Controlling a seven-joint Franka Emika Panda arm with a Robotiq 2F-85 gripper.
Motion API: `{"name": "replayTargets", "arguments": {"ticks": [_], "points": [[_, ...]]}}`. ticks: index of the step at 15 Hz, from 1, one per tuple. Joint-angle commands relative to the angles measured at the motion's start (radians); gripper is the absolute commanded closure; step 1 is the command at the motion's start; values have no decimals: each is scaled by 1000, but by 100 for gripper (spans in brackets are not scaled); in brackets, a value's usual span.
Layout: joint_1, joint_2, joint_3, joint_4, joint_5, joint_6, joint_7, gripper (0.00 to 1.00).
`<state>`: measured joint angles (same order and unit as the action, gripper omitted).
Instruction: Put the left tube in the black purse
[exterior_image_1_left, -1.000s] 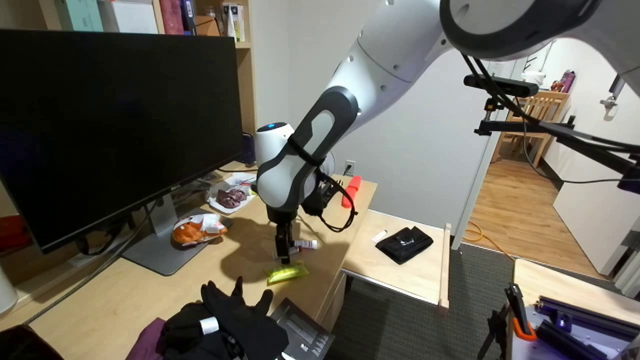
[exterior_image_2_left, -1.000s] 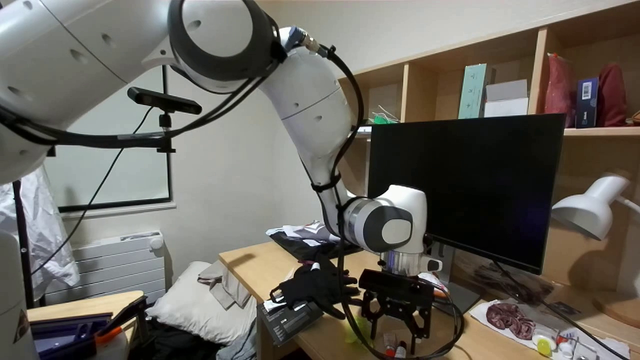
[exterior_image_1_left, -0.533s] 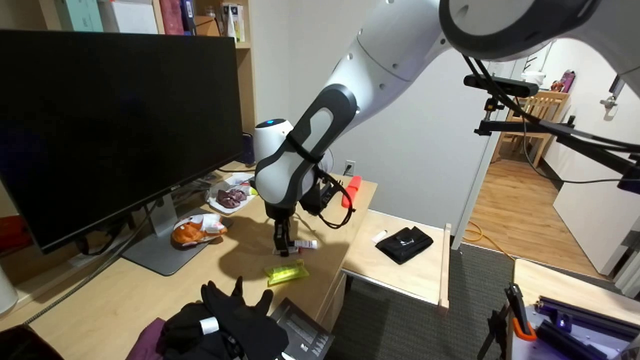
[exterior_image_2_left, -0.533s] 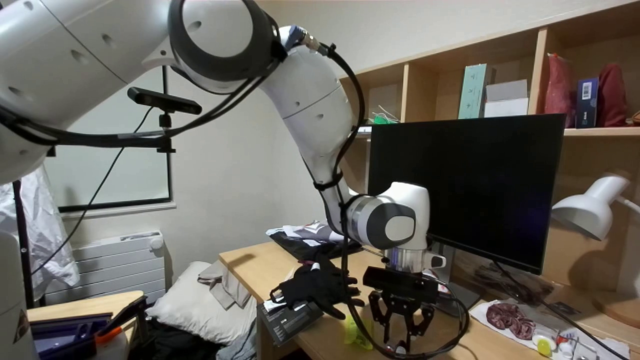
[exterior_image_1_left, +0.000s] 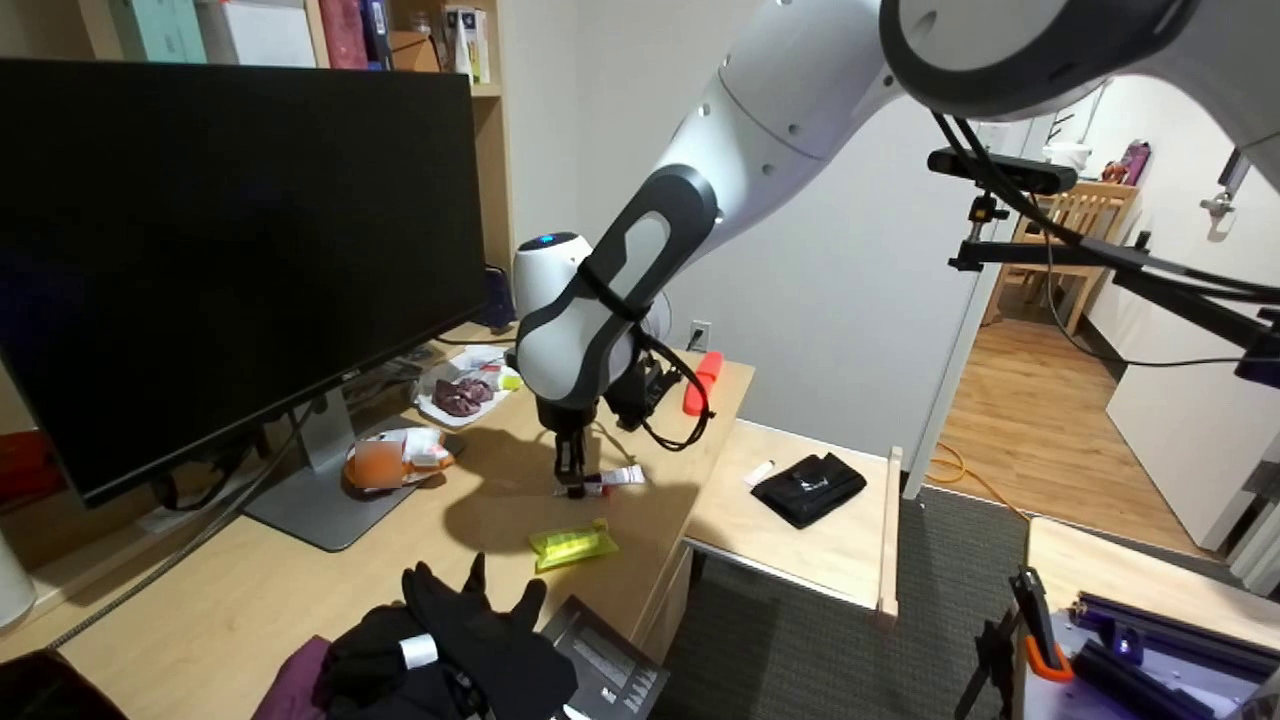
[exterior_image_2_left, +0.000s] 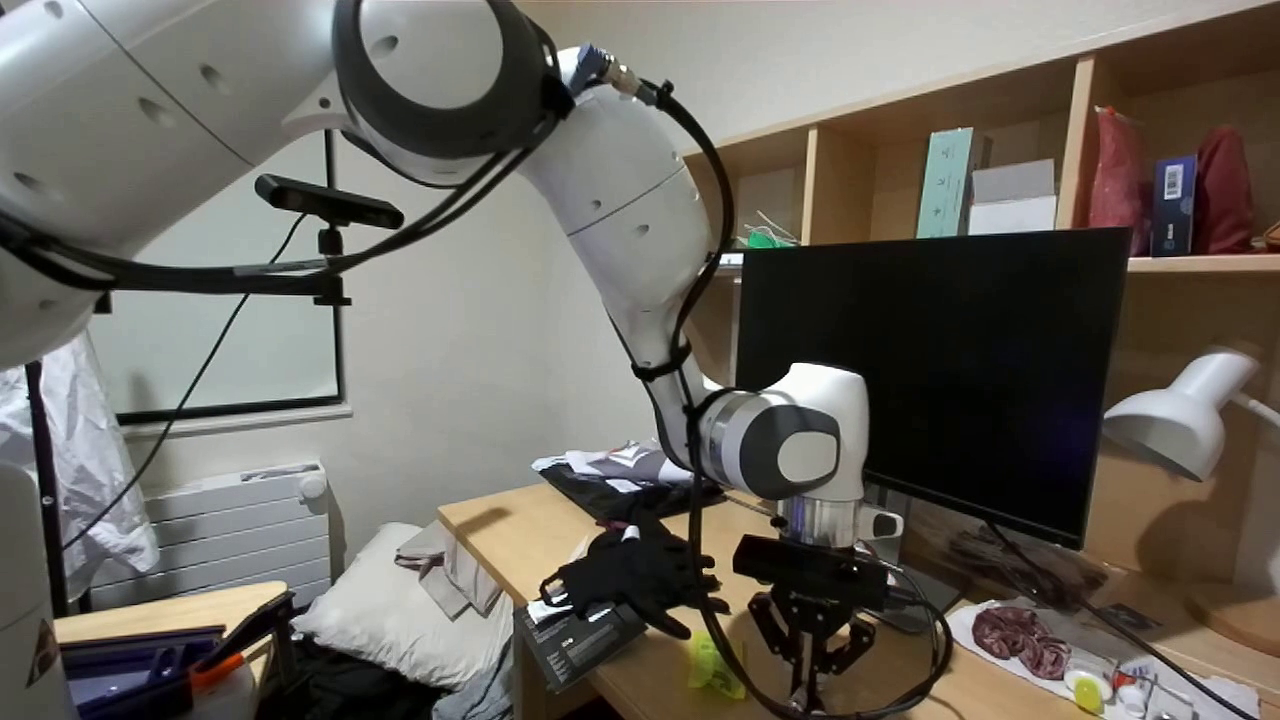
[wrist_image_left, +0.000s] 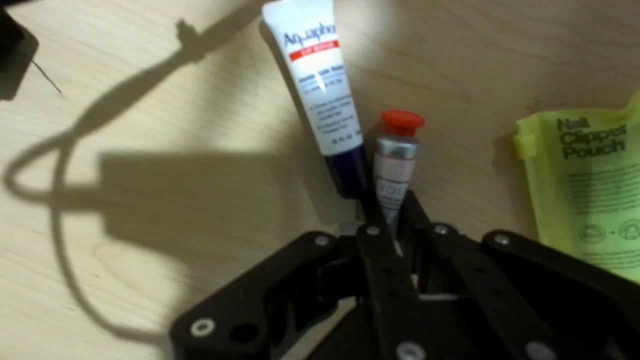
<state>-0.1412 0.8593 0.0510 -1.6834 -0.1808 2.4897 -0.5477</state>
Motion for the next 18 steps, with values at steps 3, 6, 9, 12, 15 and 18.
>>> {"name": "replayTargets", "arguments": {"ticks": [3,6,9,12,15,18], "points": [[-24,-21,-10,-12,-8,-23,-8,92],[-29,-72,-14,-45,-3,-54,-1,91],[-36,-155,-21,-99,-4,-96,-5,92],[-25,-238,-69,-148,-24,-175,34,92],[-46,-292,-121,-184,-30,-263,40,91],[-70,-331,-170,-218,-51,-317,26,92]]}}
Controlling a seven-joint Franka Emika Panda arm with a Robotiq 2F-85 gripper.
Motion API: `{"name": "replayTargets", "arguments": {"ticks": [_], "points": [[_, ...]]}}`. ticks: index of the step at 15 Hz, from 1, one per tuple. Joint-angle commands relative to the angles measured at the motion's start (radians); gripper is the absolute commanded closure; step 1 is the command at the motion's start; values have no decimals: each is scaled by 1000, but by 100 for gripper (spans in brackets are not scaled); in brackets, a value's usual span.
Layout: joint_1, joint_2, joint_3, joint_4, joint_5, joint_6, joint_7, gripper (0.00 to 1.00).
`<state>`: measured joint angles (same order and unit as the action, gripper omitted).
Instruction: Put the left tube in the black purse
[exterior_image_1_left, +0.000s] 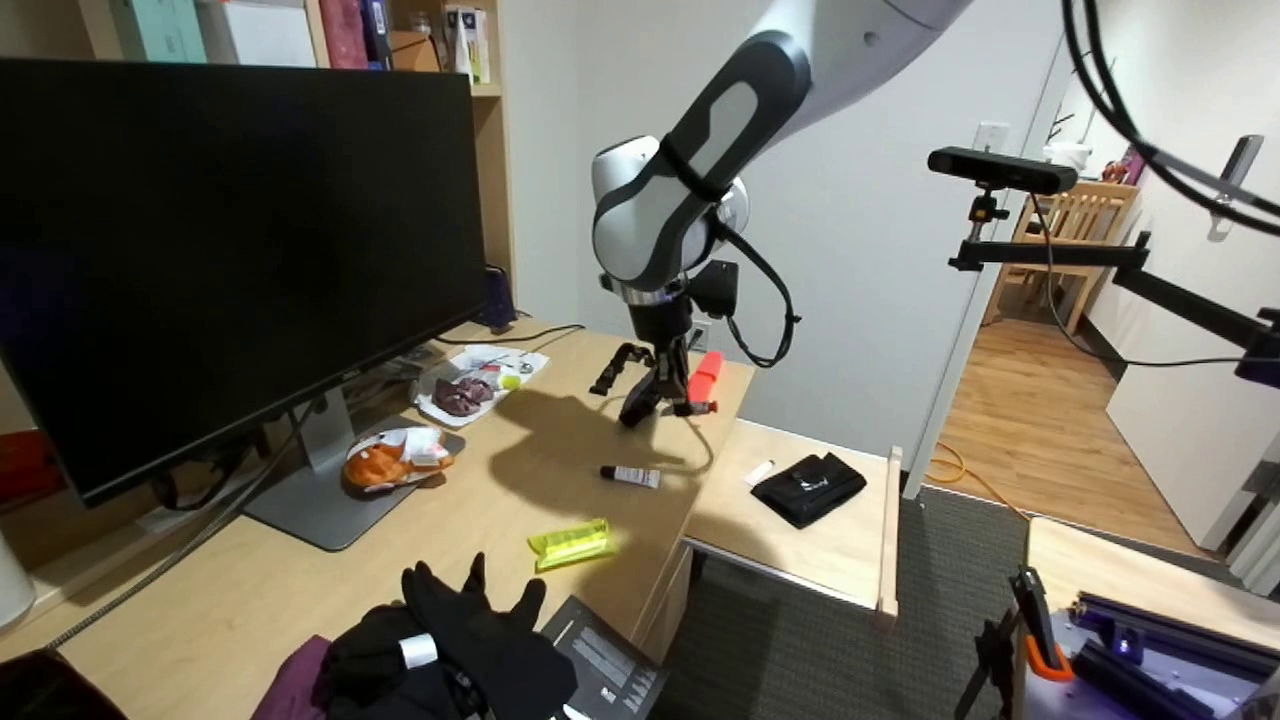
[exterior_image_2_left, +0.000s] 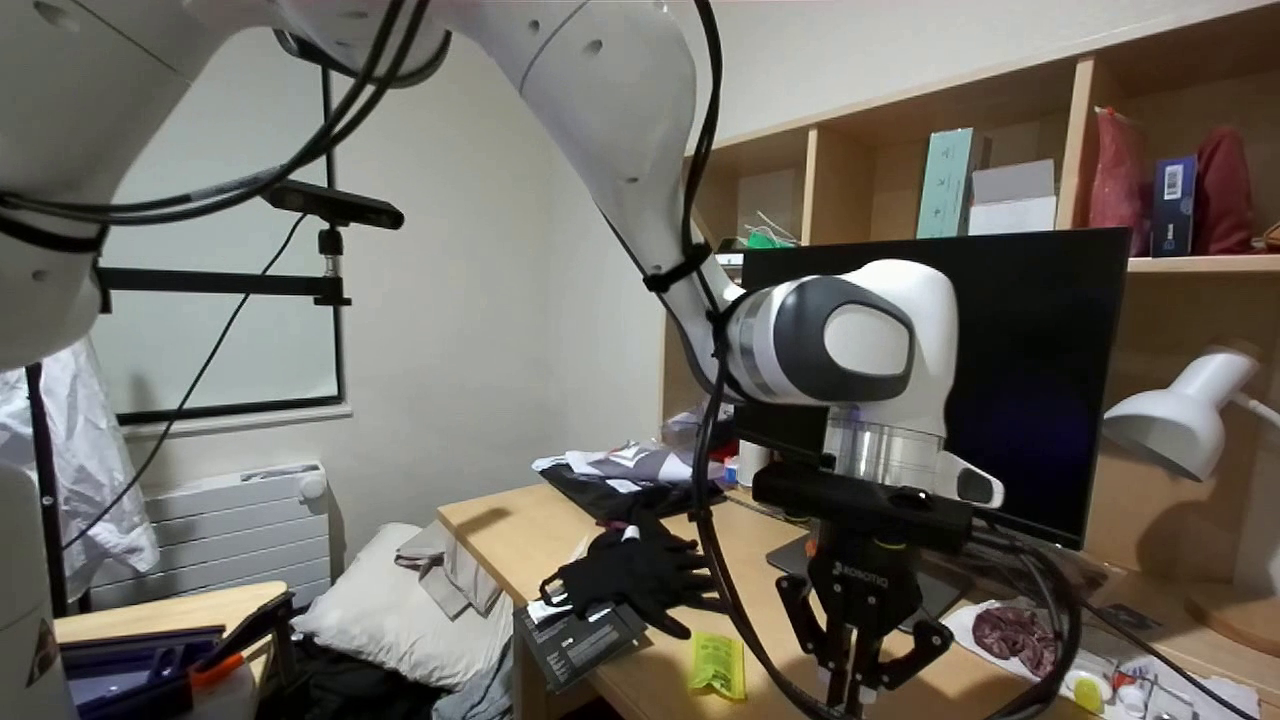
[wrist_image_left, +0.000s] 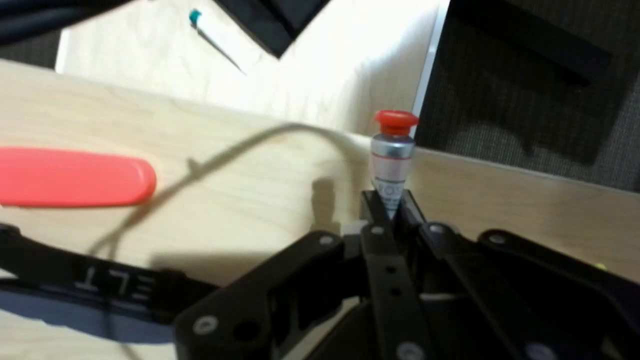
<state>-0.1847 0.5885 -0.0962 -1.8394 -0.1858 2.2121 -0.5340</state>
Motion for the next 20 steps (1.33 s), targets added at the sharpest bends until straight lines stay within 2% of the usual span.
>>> {"name": "replayTargets", "arguments": {"ticks": [1,2,5,10,12,17,20], "points": [[-36,-68,-33,-66,-54,-63,2,91],[-36,-23,-11,-20,-31,-34,7,92],[-54,-38,-24,-35,-36,-51,5,92],[-46,-29,-26,-27,-39,-67,18,92],[-61,-25,-34,-38,-50,-27,2,92],[-141,5,-45,-50,-34,-3,-73,92],[-205,36,-42,-79,-28,107,-153,92]]}}
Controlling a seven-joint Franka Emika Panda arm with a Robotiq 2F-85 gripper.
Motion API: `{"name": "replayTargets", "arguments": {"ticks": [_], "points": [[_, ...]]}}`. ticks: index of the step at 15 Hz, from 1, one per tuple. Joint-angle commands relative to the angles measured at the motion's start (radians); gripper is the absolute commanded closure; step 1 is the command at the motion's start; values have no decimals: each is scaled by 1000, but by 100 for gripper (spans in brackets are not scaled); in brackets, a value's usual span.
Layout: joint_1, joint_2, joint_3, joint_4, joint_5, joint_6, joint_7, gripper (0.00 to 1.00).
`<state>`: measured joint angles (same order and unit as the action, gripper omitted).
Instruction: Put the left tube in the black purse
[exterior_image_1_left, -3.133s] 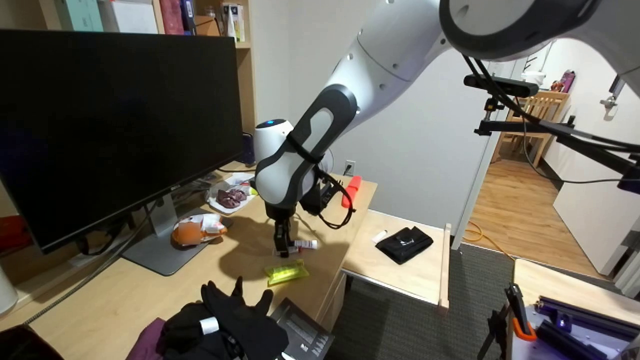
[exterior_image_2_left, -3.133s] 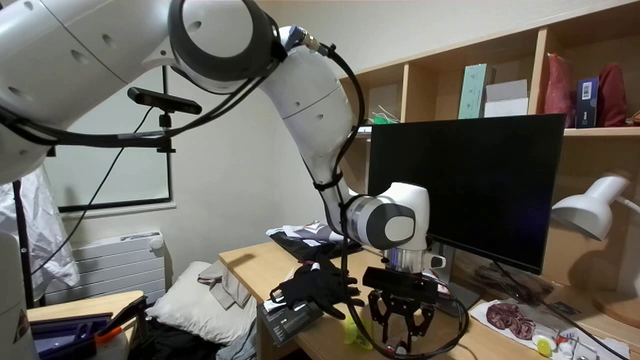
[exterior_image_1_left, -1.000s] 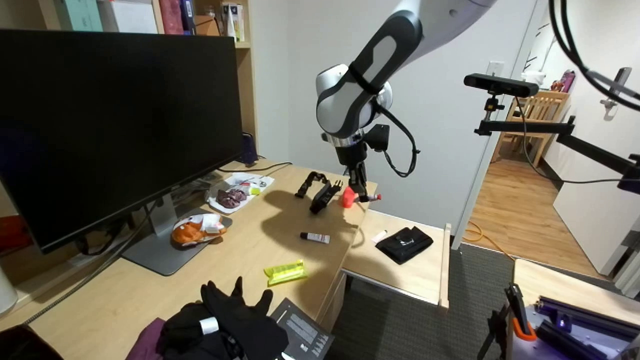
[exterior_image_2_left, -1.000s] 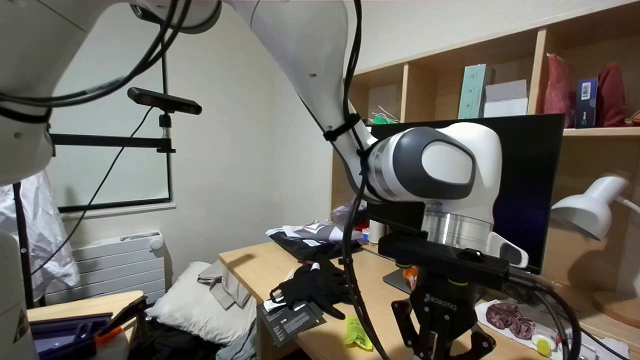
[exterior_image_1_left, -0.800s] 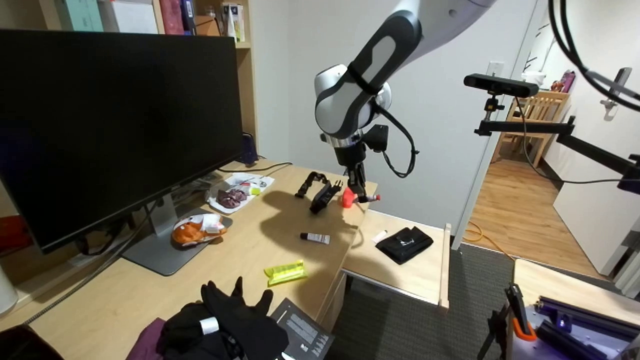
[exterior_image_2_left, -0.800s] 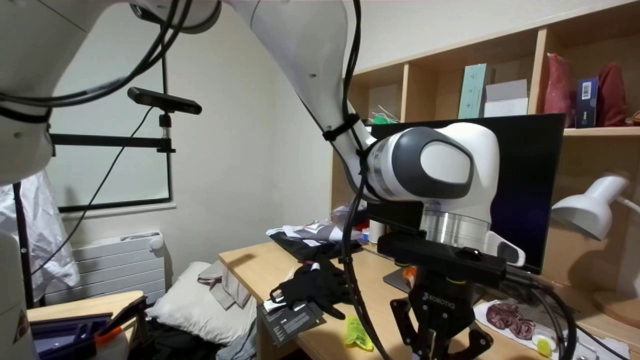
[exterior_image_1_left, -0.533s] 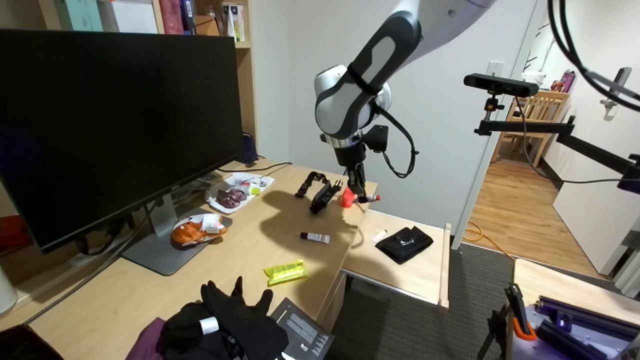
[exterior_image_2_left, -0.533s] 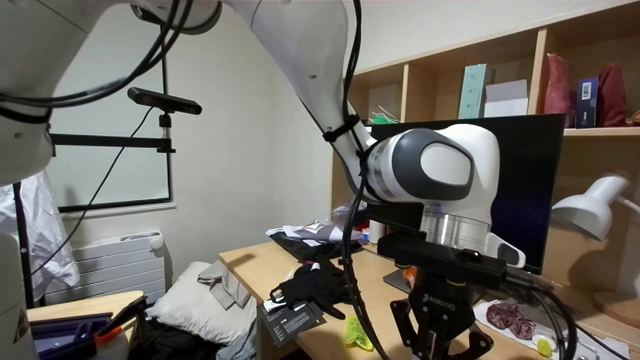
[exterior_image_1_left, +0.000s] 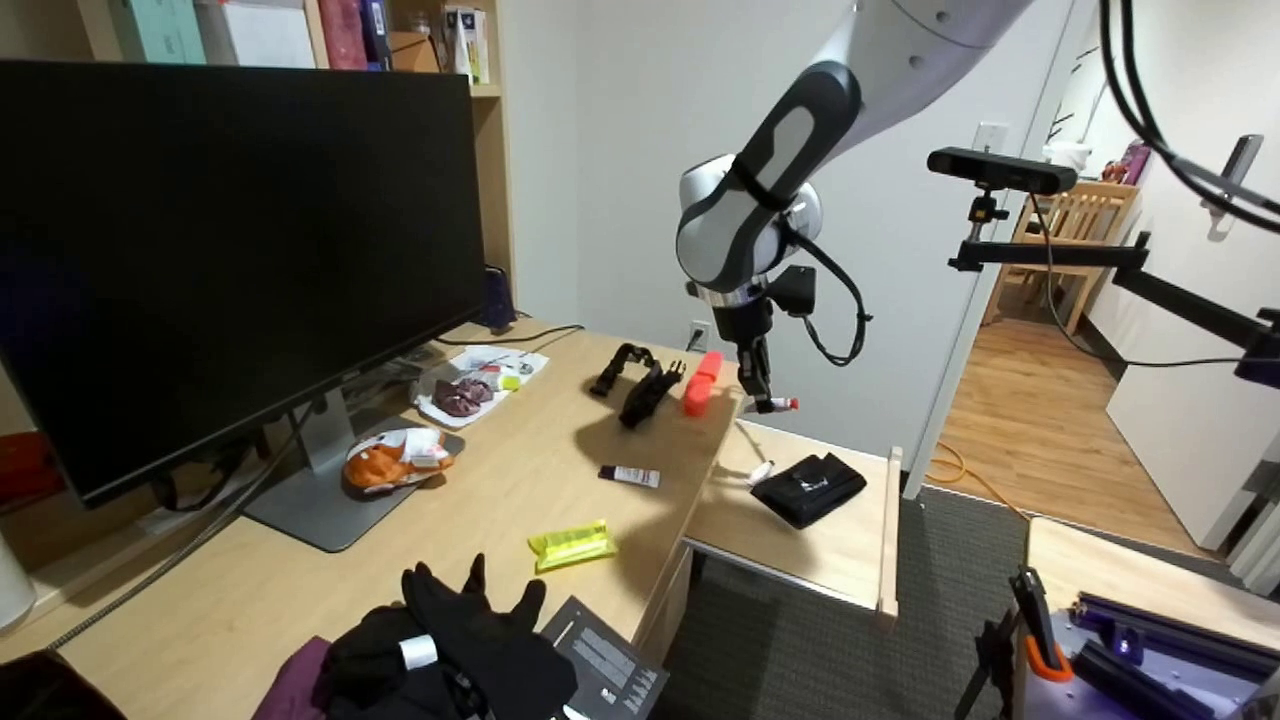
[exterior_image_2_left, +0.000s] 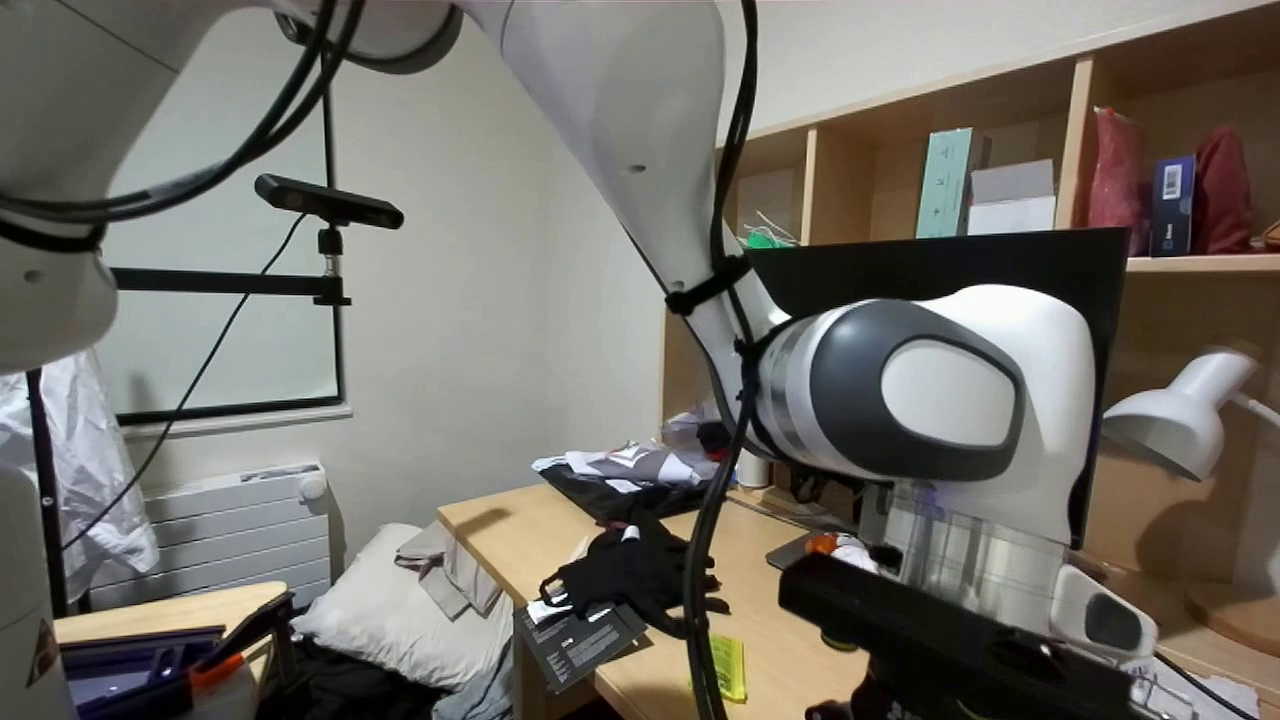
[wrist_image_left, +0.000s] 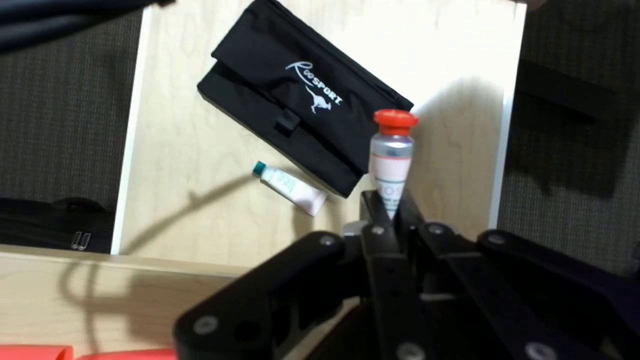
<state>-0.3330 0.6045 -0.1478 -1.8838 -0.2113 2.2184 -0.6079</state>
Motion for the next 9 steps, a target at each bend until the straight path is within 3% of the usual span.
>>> {"name": "replayTargets", "arguments": {"ticks": [1,5,9], "points": [[-80,36,13,-51,-3,176,-115,92],[-151,120,33,-79,32,405,-180,92],[-182,194,55,-72,11,532,-212,92]]}}
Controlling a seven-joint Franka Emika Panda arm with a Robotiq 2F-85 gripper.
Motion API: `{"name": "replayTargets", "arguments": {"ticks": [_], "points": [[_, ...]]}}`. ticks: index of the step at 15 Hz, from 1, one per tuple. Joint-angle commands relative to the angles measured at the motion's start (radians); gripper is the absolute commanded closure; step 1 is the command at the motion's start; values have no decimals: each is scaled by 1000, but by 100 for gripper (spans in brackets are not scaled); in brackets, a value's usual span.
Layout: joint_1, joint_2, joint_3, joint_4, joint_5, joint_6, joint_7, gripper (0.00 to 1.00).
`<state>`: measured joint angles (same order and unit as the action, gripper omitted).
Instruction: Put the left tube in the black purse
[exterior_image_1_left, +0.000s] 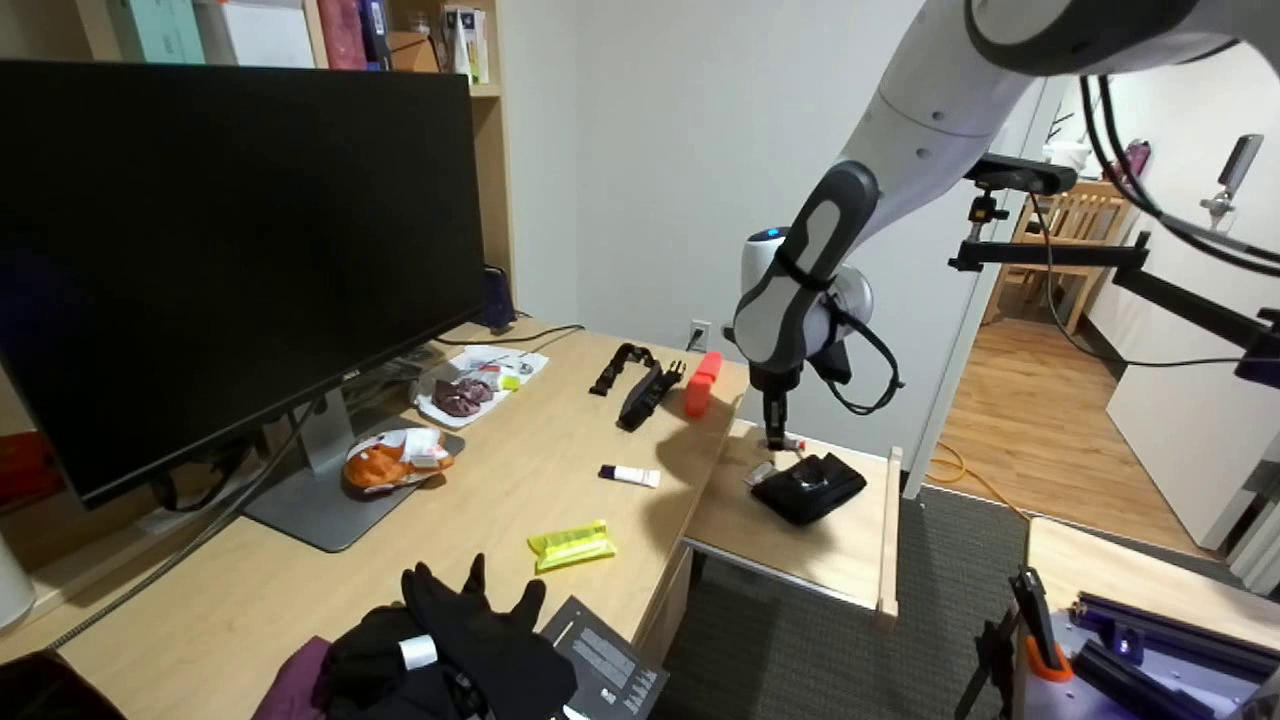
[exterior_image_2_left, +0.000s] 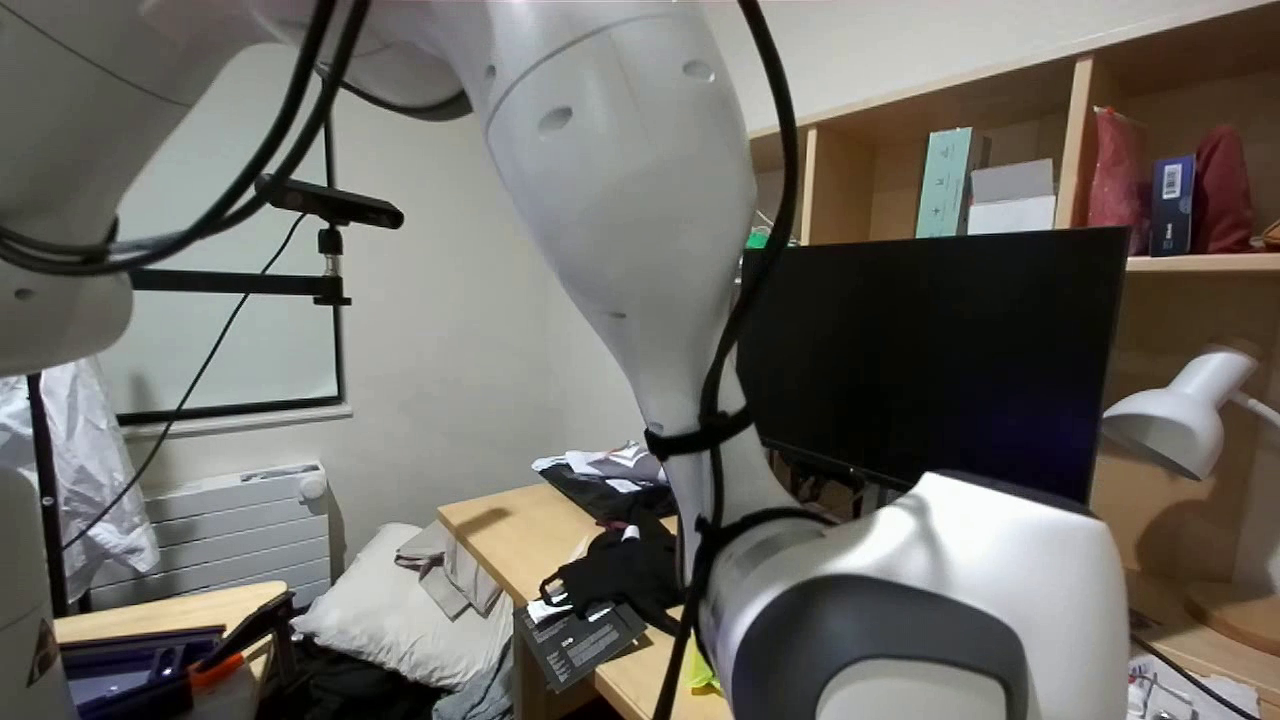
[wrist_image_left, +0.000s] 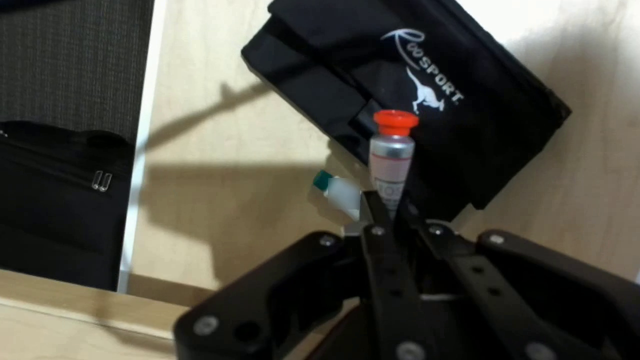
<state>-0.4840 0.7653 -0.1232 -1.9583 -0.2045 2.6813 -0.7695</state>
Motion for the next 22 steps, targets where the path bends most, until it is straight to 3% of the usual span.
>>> {"name": "replayTargets", "arguments": {"ticks": [1,10,11,13,22], "points": [[-36,46,36,3,-5,82,-68,92],[-42,98,19,-25,-33,102,-238,92],[-42,98,17,-27,-27,100,-242,68],[-49,88,21,-36,-15,90,-249,61],[-99,-25,73,-117,18,52,-275,3]]}}
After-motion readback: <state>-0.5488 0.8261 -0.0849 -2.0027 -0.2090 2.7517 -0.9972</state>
